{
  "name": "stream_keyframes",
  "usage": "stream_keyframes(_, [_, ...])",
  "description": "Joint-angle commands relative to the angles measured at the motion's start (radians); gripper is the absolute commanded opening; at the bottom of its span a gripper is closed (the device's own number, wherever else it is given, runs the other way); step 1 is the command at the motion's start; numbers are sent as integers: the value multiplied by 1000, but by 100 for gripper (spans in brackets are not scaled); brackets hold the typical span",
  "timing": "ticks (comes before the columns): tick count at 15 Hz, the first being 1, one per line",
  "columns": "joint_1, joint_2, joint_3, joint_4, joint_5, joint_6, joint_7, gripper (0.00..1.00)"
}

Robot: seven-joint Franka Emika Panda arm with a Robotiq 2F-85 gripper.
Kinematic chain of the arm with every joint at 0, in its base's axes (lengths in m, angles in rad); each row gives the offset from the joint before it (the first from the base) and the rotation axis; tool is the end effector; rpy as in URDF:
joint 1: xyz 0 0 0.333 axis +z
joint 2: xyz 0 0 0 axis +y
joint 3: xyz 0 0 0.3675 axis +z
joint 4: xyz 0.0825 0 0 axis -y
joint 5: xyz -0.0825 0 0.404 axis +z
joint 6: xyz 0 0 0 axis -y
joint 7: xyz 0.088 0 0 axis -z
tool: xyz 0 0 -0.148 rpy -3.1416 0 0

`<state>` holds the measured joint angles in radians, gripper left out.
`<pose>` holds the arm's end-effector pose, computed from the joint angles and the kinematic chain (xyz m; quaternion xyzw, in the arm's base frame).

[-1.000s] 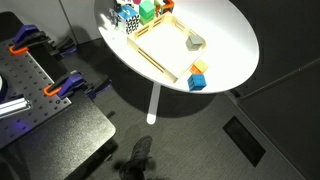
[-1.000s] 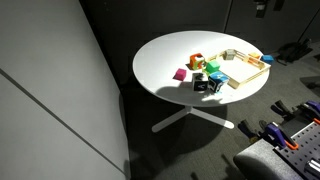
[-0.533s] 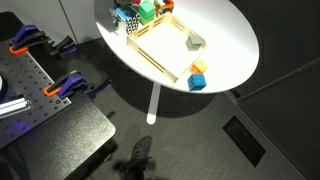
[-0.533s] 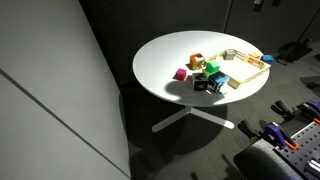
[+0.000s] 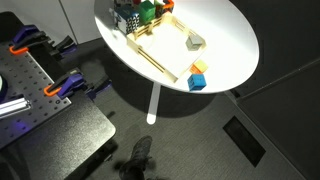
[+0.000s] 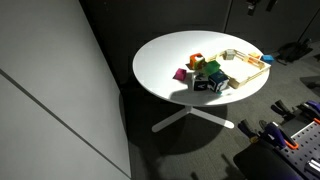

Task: Stack the grey toy block on the orange toy block

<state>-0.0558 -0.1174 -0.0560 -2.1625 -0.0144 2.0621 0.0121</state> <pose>0.5230 -0.0606 0.4499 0.9983 -0.0584 0.0083 0.0035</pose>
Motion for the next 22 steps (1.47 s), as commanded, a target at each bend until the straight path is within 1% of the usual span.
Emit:
stream_keyframes(1, [-20, 98, -20, 79, -5, -15, 4, 100])
stream_keyframes(5, [-39, 184, -40, 134, -2, -18, 1, 100])
stream_keyframes(9, [-49, 239, -54, 179, -8, -20, 11, 100])
stream_keyframes(10, [-50, 244, -55, 185, -6, -23, 12, 100])
stream_keyframes(11, [-48, 222, -51, 142, 0, -1, 0, 100])
stream_keyframes(22, [-50, 237, -53, 159, 0, -1, 0, 100])
